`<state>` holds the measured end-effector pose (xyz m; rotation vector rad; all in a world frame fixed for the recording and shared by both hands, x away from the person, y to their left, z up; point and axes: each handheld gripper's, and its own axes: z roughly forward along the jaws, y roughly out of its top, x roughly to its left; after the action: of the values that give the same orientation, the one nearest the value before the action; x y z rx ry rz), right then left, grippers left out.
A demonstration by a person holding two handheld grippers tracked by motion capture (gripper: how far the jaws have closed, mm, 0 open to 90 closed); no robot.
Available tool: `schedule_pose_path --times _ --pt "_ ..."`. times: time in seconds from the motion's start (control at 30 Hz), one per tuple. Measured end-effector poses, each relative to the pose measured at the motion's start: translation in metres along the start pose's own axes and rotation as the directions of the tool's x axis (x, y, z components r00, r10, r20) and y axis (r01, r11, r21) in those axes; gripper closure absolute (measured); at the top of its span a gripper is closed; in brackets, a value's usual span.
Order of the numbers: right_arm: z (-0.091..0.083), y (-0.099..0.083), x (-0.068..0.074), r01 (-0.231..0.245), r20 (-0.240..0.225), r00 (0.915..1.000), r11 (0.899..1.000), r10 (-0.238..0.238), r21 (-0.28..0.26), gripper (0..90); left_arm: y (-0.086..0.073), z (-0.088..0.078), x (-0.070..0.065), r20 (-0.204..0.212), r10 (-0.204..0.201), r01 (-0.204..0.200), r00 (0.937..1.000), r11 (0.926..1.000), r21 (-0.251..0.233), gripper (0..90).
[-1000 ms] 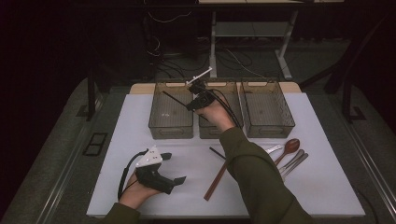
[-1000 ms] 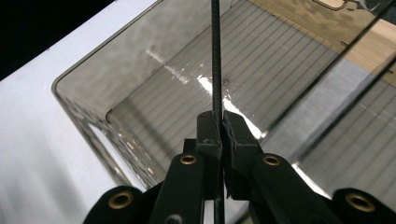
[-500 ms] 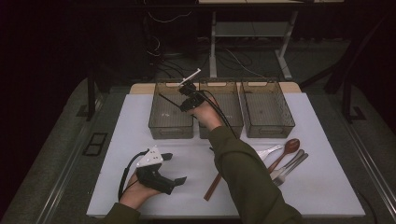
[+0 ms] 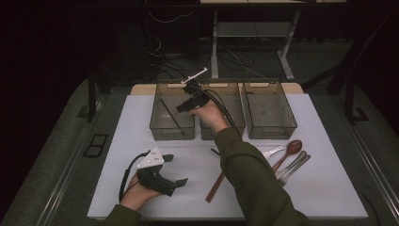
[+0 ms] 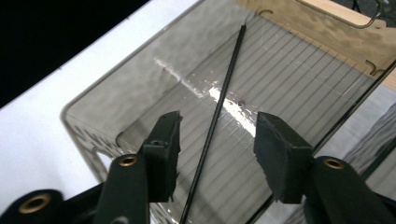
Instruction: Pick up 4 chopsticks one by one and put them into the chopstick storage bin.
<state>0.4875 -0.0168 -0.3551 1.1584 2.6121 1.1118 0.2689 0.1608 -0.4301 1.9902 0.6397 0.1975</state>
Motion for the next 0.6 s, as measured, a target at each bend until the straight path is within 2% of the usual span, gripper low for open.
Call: schedule_pose_path --times 0.07,0.27,0.6 --pt "-0.005 -0.002 -0.001 0.003 -0.011 0.9999 1.0 -0.003 -0.012 48.1 0.0 0.0 0.0 0.0 0.001 -0.001 1.0 1.0 0.001 0.0" --pt "-0.022 -0.009 -0.002 0.061 -0.023 0.9978 0.997 -0.062 -0.05 45.3 0.0 0.0 -0.001 -0.003 -0.004 0.004 1.0 1.0 0.003 0.0" --pt "-0.05 -0.031 -0.005 0.094 -0.036 0.9946 0.992 -0.097 -0.079 45.1 -0.002 0.0 0.001 -0.002 -0.005 0.005 1.0 1.0 0.007 0.0"
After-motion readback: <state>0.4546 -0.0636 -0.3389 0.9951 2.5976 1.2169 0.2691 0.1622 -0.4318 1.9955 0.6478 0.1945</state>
